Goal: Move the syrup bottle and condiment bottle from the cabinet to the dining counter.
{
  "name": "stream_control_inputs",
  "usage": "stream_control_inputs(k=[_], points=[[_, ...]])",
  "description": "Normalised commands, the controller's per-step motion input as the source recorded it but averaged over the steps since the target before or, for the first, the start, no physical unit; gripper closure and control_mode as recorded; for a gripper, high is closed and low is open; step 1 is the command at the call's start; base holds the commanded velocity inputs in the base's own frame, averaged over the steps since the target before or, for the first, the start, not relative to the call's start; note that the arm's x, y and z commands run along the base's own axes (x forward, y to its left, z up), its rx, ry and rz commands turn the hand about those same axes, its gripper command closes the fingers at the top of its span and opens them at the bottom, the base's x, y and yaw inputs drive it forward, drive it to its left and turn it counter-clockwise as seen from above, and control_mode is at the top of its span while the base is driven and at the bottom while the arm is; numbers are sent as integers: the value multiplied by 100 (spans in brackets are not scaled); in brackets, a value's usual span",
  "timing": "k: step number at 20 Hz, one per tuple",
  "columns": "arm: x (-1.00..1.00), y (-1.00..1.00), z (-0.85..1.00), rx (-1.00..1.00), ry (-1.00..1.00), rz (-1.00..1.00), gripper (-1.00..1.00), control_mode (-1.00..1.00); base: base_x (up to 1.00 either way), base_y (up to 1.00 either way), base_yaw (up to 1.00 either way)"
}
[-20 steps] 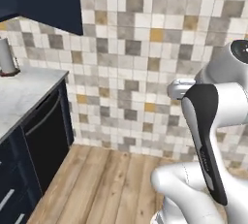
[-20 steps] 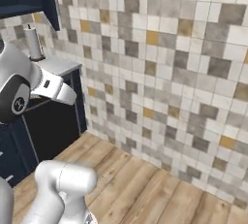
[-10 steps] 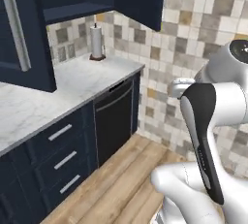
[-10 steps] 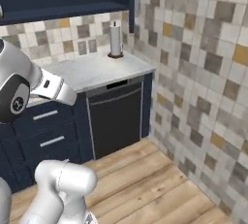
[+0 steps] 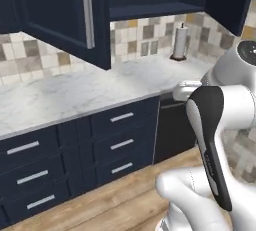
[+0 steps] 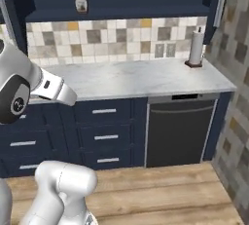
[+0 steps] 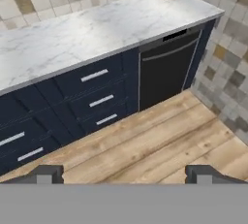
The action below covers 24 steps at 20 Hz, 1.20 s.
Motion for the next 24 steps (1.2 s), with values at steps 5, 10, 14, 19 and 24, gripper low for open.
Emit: stream_control_inputs(k=[5,10,14,19,24], points=[[0,0,0,0,0,0,-100,100,7,-50,46],[0,0,0,0,0,0,-100,100,-8,-95,28],[0,0,0,0,0,0,-100,100,3,-62,35],[0,0,0,0,0,0,-100,100,26,0,46],[0,0,0,0,0,0,-100,100,18,-20,37]])
